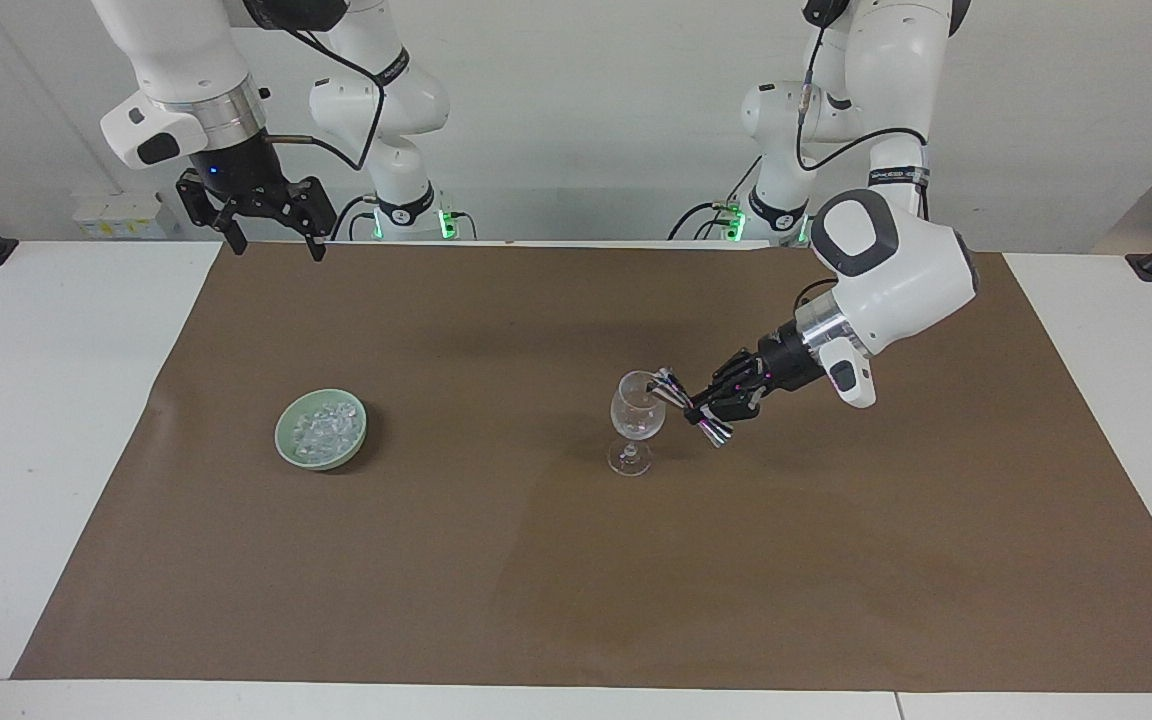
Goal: Pour wine and add ice with both arms
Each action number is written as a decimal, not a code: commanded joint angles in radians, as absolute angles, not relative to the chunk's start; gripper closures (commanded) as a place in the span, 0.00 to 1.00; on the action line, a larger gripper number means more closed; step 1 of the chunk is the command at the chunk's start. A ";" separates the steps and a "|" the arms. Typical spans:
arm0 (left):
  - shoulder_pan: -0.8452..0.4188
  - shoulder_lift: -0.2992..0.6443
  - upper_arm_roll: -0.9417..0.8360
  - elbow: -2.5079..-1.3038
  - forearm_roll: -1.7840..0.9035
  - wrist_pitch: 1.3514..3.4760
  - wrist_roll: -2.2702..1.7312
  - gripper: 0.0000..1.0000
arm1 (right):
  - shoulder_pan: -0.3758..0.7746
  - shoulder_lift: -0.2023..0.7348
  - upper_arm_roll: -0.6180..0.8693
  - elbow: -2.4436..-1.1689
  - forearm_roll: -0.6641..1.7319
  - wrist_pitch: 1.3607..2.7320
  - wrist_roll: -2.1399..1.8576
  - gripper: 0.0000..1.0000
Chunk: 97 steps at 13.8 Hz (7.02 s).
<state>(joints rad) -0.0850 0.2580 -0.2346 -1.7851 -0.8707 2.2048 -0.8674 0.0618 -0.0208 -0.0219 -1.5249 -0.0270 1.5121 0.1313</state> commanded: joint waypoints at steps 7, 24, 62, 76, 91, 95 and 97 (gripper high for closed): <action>-0.132 0.230 -0.218 -1.781 -0.793 2.235 -0.919 1.00 | 0.060 -0.041 -0.020 -1.549 -0.021 1.517 0.120 0.00; -0.161 0.229 -0.218 -1.744 -0.673 2.263 -0.925 1.00 | 0.060 -0.041 -0.020 -1.549 -0.021 1.517 0.120 0.00; -0.219 0.222 -0.224 -1.674 -0.368 2.287 -0.925 1.00 | 0.061 -0.041 -0.015 -1.549 -0.021 1.517 0.114 0.00; -0.239 0.201 -0.225 -1.675 -0.288 2.289 -0.930 1.00 | 0.052 -0.051 -0.017 -1.582 -0.021 1.539 0.112 0.00; 0.062 0.201 -0.227 -1.721 -0.829 2.022 -0.851 1.00 | 0.015 -0.069 -0.028 -1.842 -0.021 1.876 0.016 0.00; 0.236 0.235 -0.227 -1.755 -0.995 1.834 -0.801 1.00 | -0.015 -0.057 -0.029 -1.934 -0.025 2.009 -0.024 0.00; 0.309 0.261 -0.227 -1.755 -1.020 1.749 -0.792 1.00 | -0.026 -0.046 -0.029 -1.977 -0.029 2.058 -0.043 0.00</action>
